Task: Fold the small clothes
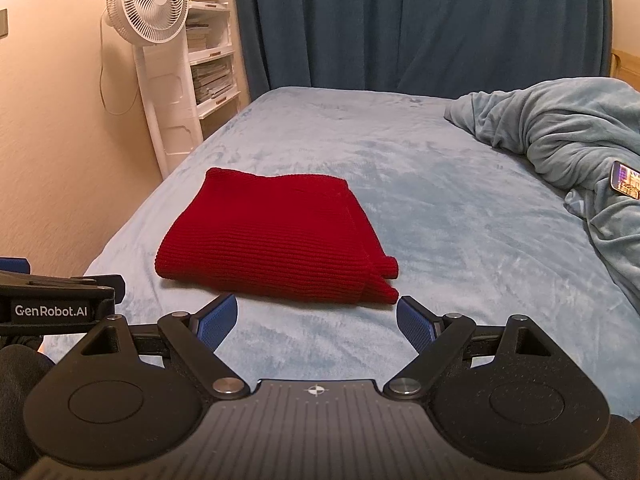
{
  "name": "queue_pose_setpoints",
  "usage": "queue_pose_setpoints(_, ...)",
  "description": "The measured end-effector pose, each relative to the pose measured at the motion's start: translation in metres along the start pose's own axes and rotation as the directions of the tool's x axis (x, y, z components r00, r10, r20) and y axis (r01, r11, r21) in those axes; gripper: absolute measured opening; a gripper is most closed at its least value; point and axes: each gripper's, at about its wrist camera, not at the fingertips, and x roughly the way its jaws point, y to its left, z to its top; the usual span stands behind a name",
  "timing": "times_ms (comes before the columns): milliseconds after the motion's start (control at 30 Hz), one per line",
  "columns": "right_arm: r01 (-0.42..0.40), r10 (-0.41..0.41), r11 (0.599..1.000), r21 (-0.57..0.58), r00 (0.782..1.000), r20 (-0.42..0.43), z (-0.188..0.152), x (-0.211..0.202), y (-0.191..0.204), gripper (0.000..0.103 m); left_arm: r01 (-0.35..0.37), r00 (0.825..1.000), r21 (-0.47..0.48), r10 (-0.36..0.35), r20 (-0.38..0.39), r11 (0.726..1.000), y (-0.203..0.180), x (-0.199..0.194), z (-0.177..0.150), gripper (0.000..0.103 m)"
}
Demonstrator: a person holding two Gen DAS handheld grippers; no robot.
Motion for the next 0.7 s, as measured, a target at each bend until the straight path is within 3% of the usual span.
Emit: queue_pose_setpoints(700, -0.009, 0.009, 1.0, -0.007, 1.0, -0.006, -0.003, 0.0004, 0.0026, 0.088, -0.003, 1.0, 0.001, 0.003, 0.0, 1.0, 0.0003, 0.0003, -0.0013, 0.103)
